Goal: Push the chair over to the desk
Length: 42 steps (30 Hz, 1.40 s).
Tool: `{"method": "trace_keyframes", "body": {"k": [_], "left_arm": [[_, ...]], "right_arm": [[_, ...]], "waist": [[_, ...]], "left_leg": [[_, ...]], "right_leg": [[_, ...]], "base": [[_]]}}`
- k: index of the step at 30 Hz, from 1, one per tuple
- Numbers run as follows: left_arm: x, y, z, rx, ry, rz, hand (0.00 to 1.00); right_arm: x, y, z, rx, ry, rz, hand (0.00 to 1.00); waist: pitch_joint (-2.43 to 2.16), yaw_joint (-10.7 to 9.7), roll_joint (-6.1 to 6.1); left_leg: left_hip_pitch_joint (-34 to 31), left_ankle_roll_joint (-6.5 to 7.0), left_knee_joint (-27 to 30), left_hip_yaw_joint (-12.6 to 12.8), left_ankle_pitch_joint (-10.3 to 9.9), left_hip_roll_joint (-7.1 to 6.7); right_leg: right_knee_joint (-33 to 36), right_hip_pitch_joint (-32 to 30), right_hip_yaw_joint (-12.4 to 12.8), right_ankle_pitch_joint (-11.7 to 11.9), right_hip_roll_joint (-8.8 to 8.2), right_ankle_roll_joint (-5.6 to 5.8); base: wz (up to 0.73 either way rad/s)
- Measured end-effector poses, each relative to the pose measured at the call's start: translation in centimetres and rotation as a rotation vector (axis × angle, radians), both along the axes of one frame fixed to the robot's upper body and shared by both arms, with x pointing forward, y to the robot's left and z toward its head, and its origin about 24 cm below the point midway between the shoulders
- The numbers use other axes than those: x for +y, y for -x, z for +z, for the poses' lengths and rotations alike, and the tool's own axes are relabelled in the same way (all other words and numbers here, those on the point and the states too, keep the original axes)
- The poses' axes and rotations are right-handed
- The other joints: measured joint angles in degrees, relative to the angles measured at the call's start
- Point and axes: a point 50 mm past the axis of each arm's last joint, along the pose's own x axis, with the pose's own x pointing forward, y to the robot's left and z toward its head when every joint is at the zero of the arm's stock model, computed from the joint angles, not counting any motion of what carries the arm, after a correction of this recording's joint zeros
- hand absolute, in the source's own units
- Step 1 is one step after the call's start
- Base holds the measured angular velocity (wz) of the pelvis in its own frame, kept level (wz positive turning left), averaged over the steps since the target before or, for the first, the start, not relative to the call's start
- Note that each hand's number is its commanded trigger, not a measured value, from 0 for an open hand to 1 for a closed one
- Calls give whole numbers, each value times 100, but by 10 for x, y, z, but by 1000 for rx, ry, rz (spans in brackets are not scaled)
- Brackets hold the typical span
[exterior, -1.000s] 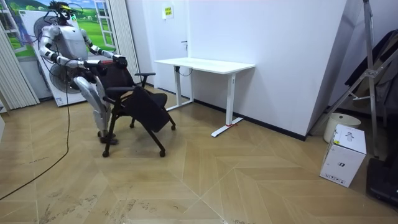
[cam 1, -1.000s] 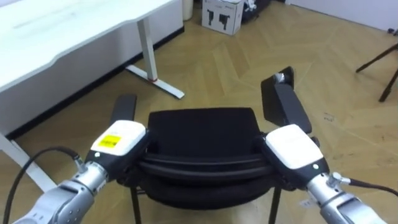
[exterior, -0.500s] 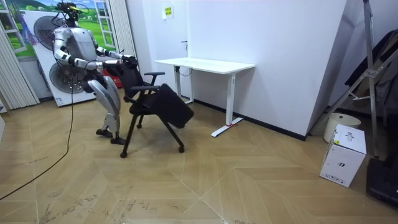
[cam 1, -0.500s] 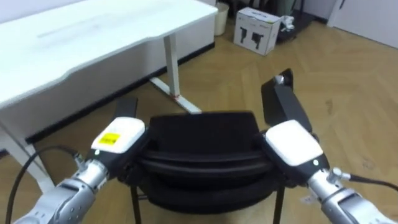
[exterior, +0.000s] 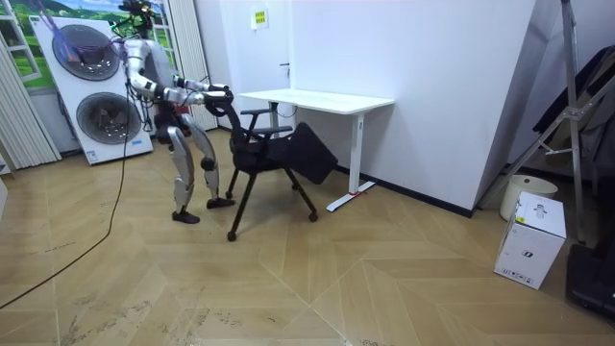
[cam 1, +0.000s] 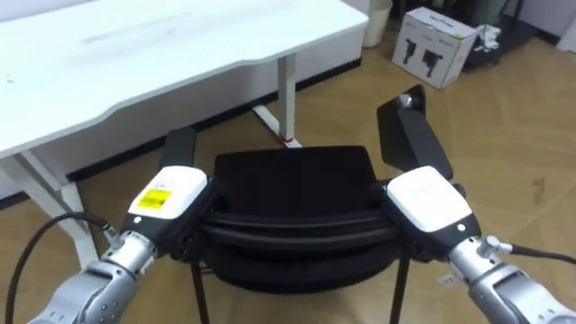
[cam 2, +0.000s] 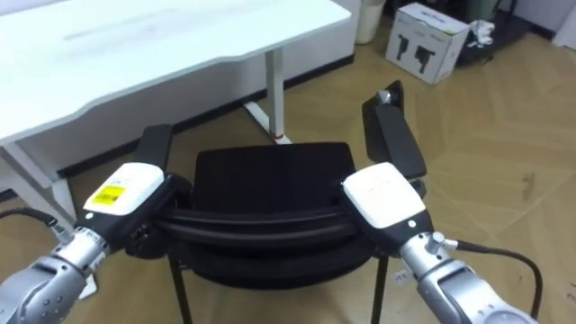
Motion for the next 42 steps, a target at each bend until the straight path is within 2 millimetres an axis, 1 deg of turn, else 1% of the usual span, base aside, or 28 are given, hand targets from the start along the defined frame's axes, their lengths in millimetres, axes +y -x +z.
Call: {"method": "trace_keyframes", "body": {"k": [2, 4, 5, 6, 7, 8, 9, 10, 11, 12, 13, 14, 15, 16, 17, 18, 19, 20, 21, 22, 24, 25, 28, 32, 35, 38, 41, 42], "left_arm": [[-1, -2, 2, -6, -1, -4, 100], [-5, -5, 3, -7, 9, -4, 100], [-6, -5, 3, -8, 13, -3, 100], [-8, -8, 5, -19, 18, -7, 100], [-8, -9, 7, -20, 20, -7, 100], [-7, -9, 6, -15, 16, -7, 100], [-6, -6, 3, 3, 10, 4, 100], [-6, -6, 2, 11, 4, 4, 100], [-6, -6, 1, 13, 3, 3, 100], [-6, -4, 0, 8, 7, 6, 100], [-3, -5, -1, -5, 20, 29, 100], [-1, -5, -1, -6, 23, 42, 100], [5, -4, -4, 1, 21, 67, 100], [11, -5, -2, -13, 17, 90, 100], [15, -6, 2, -27, 12, 95, 100], [14, -10, 2, -36, 25, 103, 100], [13, -12, 3, -37, 24, 99, 100], [12, -13, 4, -41, 21, 89, 100], [13, -13, 6, -39, 10, 74, 100], [13, -13, 6, -39, -1, 72, 100], [15, -14, 8, -35, -14, 76, 100], [15, -15, 9, -37, -17, 77, 100], [15, -13, 7, -36, -11, 87, 100], [22, -8, 5, -25, -24, 99, 100], [22, -8, 5, -26, -26, 96, 100], [22, -11, 7, -38, -28, 95, 100], [24, -12, 9, -50, -31, 101, 100], [25, -12, 10, -58, -32, 105, 100]], "right_arm": [[-2, -1, 4, -11, 7, 1, 100], [-5, -3, 7, -21, 8, -11, 100], [-6, -4, 8, -23, 11, -12, 100], [-8, -4, 12, -31, 16, -8, 100], [-8, -4, 14, -31, 25, 3, 100], [-7, -4, 11, -19, 23, 2, 100], [-6, -3, 8, -9, 20, 3, 100], [-6, -2, 6, 0, 17, 3, 100], [-6, -2, 5, 6, 17, 4, 100], [-6, -3, 5, 1, 15, 5, 100], [-3, -11, 9, -18, 18, 17, 100], [0, -16, 10, -22, 20, 28, 100], [7, -24, 11, -33, 26, 49, 100], [14, -32, 13, -44, 24, 68, 100], [17, -35, 14, -53, 18, 72, 100], [18, -37, 14, -56, 15, 57, 100], [18, -36, 10, -39, 10, 41, 100], [17, -35, 7, -26, 7, 37, 100], [17, -34, 3, -6, 6, 34, 100], [18, -33, 1, 8, 5, 30, 100], [21, -33, 1, 15, 2, 30, 100], [21, -34, 1, 16, 1, 31, 100], [22, -36, 3, 22, 7, 36, 100], [29, -34, 2, 38, 13, 65, 100], [29, -35, 2, 53, 20, 62, 100], [29, -36, 3, 46, 16, 58, 100], [32, -36, 3, 35, 1, 59, 100], [32, -36, 3, 30, 0, 59, 100]], "waist": [[0, 17, -43], [10, 137, -154], [7, 156, -169], [6, 200, -176], [10, 271, -177], [22, 293, -216], [21, 304, -193], [45, 339, -97], [51, 358, -17], [74, 496, 58], [109, 630, 128], [127, 632, 206], [130, 637, 271], [124, 649, 204], [135, 647, 95], [133, 642, 82], [118, 655, 98], [108, 646, 114], [127, 678, 38], [111, 839, -4], [84, 857, -13], [71, 807, -25], [41, 795, 35], [30, 838, 60], [40, 849, 52], [71, 862, 5], [93, 733, -16], [114, 605, -19]], "left_leg": [[7, 64, 4, 7, -74, -156], [73, 211, -4, 162, -215, -361], [76, 236, -7, 218, -231, -419], [74, 309, -34, 371, -275, -568], [103, 519, -33, 473, -348, -697], [154, 535, 57, 439, -413, -732], [281, 569, 219, 227, -552, -761], [430, 515, 331, -169, -673, -760], [498, 424, 355, -484, -739, -739], [520, 335, 327, -892, -787, -749], [552, 238, 283, -1256, -790, -746], [562, 188, 274, -1478, -794, -744], [556, 96, 264, -1872, -806, -765], [482, -24, 335, -2119, -864, -823], [392, -78, 457, -2176, -918, -896], [213, -108, 744, -2130, -1129, -839], [313, 23, 837, -1743, -1149, -704], [411, 85, 796, -1516, -1180, -659], [604, 167, 667, -1202, -1259, -574], [658, 123, 555, -1341, -1245, -551], [653, 8, 480, -1743, -1228, -625], [647, -40, 456, -1917, -1196, -665], [640, -72, 438, -2090, -1180, -647], [699, -80, 406, -2101, -1175, -613], [684, -86, 410, -2108, -1173, -598], [630, -107, 437, -2129, -1163, -581], [531, -107, 604, -1870, -1164, -500], [436, -105, 720, -1630, -1164, -417]], "right_leg": [[-14, 92, -160, -33, -119, 117], [302, 90, -116, -146, -362, 346], [444, 71, -93, -166, -421, 386], [908, -31, 86, -199, -544, 447], [1552, -187, 286, -158, -668, 528], [1865, -251, 349, -79, -759, 639], [2340, -297, 448, 233, -831, 764], [2682, -405, 617, 739, -673, 816], [2867, -509, 766, 994, -554, 860], [3267, -848, 1008, 852, -562, 768], [3342, -1236, 1201, 483, -616, 695], [3209, -1366, 1254, 382, -627, 671], [2691, -1630, 1451, 259, -651, 702], [1818, -1762, 1728, 252, -678, 734], [1247, -1760, 1837, 376, -734, 785], [1179, -1615, 1324, 279, -767, 594], [963, -1334, 814, 304, -773, 535], [819, -1183, 598, 320, -747, 510], [715, -961, 262, 324, -728, 502], [787, -867, 86, 325, -676, 500], [725, -771, 46, 335, -601, 500], [507, -659, 120, 335, -498, 499], [48, -420, 175, 336, -289, 494], [-158, -277, 144, 347, -223, 462], [-184, -234, 130, 346, -199, 461], [-170, -264, 111, 328, -181, 436], [-164, -205, -119, 287, -223, 394], [-163, -138, -278, 259, -215, 376]], "base": [[42], [38], [43], [39], [33], [30], [37], [41], [26], [-10], [-17], [-7], [27], [42], [74], [94], [99], [86], [57], [41], [50], [77], [47], [9], [7], [6], [35], [61]]}}
